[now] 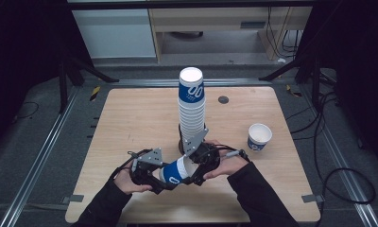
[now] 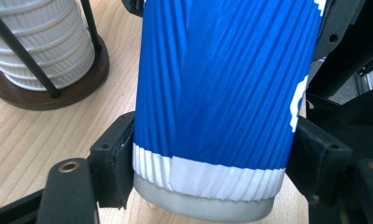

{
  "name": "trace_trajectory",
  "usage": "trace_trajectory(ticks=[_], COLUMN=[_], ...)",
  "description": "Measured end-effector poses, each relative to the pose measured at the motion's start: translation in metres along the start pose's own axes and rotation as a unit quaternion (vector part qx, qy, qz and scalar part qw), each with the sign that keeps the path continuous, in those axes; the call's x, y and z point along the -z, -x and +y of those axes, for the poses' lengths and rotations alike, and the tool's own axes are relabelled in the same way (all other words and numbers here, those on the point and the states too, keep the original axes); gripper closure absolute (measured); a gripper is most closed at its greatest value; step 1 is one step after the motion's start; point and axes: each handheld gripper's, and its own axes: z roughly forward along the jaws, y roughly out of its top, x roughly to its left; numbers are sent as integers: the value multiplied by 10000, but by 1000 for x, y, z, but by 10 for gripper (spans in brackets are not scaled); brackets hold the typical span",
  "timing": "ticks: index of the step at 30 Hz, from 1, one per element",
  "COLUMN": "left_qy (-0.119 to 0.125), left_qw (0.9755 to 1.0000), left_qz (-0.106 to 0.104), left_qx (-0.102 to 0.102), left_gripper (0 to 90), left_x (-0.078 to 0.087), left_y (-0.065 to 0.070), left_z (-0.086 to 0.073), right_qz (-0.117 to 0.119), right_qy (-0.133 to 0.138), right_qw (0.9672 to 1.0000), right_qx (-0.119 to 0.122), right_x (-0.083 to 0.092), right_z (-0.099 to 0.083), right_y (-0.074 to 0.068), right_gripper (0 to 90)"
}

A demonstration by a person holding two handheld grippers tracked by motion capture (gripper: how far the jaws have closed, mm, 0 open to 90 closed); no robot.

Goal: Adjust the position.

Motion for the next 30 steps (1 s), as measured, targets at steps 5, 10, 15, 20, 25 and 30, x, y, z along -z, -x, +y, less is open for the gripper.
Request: trace_trajectory(ticks=[5, 10, 15, 20, 25, 30], left_qy=[44, 82, 145, 331, 642, 948], left_qw=[10000, 10000, 9999, 9992, 9972, 9945], left_qz=[-2, 41, 81, 202, 320, 403], left_qx=[-11, 15, 44, 121, 192, 197], left_gripper=[263, 264, 264, 264, 264, 263], left_x=[0, 1, 5, 11, 19, 24], left_y=[0, -1, -3, -5, -6, -5], left_z=[0, 0, -1, -2, -1, 0], right_qz=[-33, -71, -187, -386, -563, -662], right_qy=[39, 113, 260, 608, 963, 1363], right_qw=[10000, 9999, 9995, 9972, 9932, 9869], right_qx=[28, 5, -73, -196, -327, -559], right_x=[1, 2, 9, 26, 40, 46], right_z=[-1, -1, -2, -7, -12, -21], right_y=[1, 0, 1, 3, 2, 3], right_gripper=[137, 88, 58, 52, 59, 56])
